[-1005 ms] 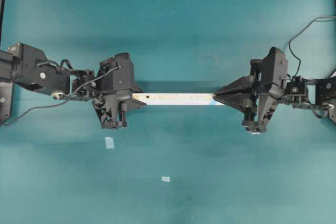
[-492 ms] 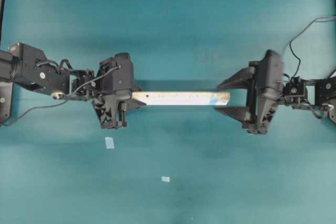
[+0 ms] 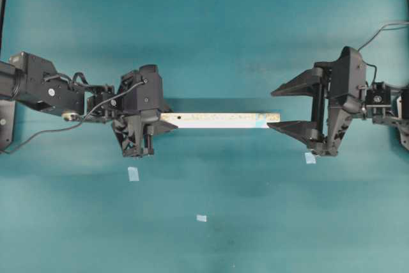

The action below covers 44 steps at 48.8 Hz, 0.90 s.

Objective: Insert the rod into the hole on the wooden board.

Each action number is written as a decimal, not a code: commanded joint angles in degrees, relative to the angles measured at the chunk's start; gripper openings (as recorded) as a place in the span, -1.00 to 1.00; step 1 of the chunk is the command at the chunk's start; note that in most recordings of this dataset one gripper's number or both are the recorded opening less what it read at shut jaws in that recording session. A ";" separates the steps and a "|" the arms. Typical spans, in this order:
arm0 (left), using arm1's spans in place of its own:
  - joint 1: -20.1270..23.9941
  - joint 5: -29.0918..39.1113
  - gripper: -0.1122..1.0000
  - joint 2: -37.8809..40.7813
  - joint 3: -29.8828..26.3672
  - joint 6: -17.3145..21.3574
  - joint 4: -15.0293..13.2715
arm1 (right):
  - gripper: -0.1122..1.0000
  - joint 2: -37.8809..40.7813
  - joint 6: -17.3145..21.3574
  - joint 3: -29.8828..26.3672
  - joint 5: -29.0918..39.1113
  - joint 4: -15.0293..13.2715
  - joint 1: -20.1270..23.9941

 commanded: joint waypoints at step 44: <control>0.53 1.05 0.81 -3.34 -1.14 0.18 0.18 | 0.81 -1.49 -0.09 0.35 -0.09 -0.09 -1.14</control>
